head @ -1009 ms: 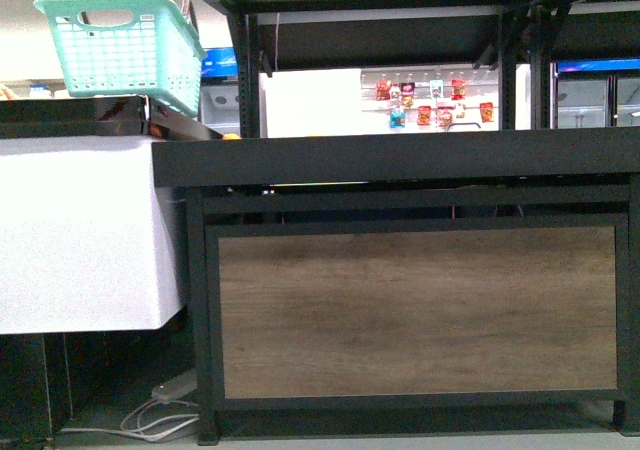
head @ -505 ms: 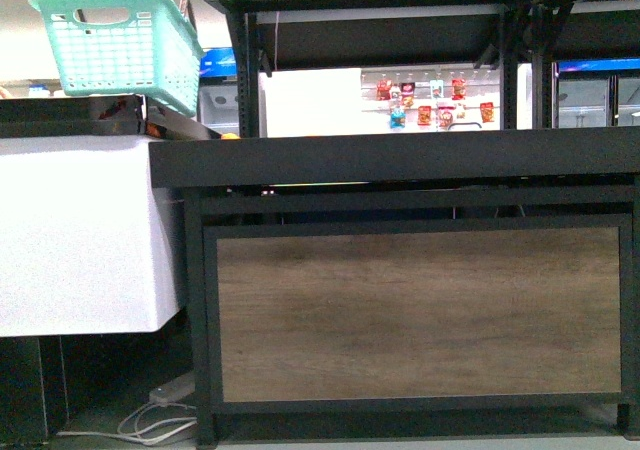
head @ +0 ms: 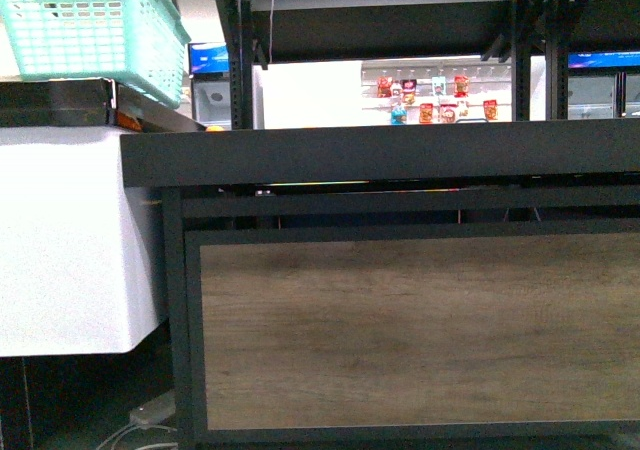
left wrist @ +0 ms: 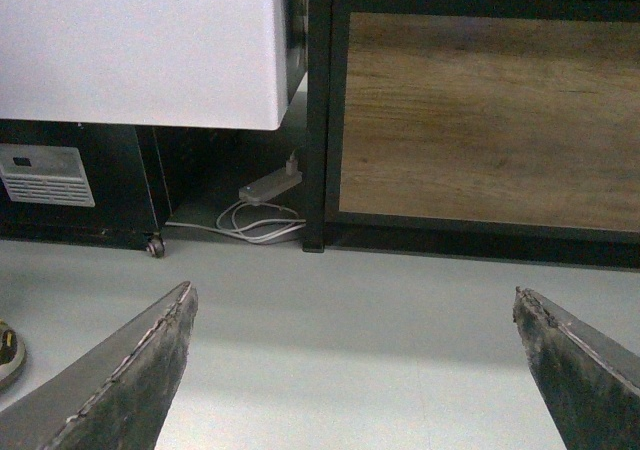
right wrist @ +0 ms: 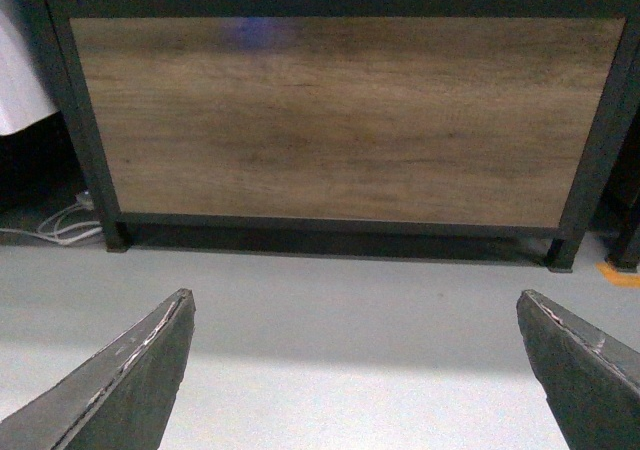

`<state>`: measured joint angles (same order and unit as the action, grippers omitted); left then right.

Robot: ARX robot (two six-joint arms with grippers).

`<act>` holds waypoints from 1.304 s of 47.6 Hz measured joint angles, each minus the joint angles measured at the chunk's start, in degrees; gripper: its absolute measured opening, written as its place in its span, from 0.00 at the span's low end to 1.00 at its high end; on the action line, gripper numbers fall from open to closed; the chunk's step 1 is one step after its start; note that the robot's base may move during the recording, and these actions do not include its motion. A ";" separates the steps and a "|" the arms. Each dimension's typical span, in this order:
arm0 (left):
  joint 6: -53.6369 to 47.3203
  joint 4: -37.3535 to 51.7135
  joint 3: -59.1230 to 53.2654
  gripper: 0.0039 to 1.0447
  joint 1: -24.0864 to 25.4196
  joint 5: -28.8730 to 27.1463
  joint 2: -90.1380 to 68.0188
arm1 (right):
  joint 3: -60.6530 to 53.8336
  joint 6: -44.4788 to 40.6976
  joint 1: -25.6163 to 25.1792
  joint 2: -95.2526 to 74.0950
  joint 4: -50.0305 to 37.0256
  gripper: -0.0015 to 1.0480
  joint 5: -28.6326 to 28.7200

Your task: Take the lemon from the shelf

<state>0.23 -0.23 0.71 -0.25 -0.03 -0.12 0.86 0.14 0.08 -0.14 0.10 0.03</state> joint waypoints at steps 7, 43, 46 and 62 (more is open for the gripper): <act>0.00 0.00 0.00 0.93 0.00 0.00 0.00 | 0.00 0.00 0.00 0.00 0.00 0.93 0.02; 0.00 0.02 0.00 0.93 0.00 0.02 0.02 | 0.00 0.00 0.00 0.00 0.00 0.93 0.00; -0.02 0.00 0.00 0.93 0.00 0.02 0.00 | 0.00 0.00 0.00 0.00 0.00 0.93 0.02; 0.00 0.00 0.00 0.93 0.00 0.02 0.07 | 0.00 0.02 0.00 -0.02 0.00 0.93 -0.07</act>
<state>0.23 -0.23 0.71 -0.25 -0.01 -0.05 0.86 0.16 0.08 -0.16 0.10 -0.03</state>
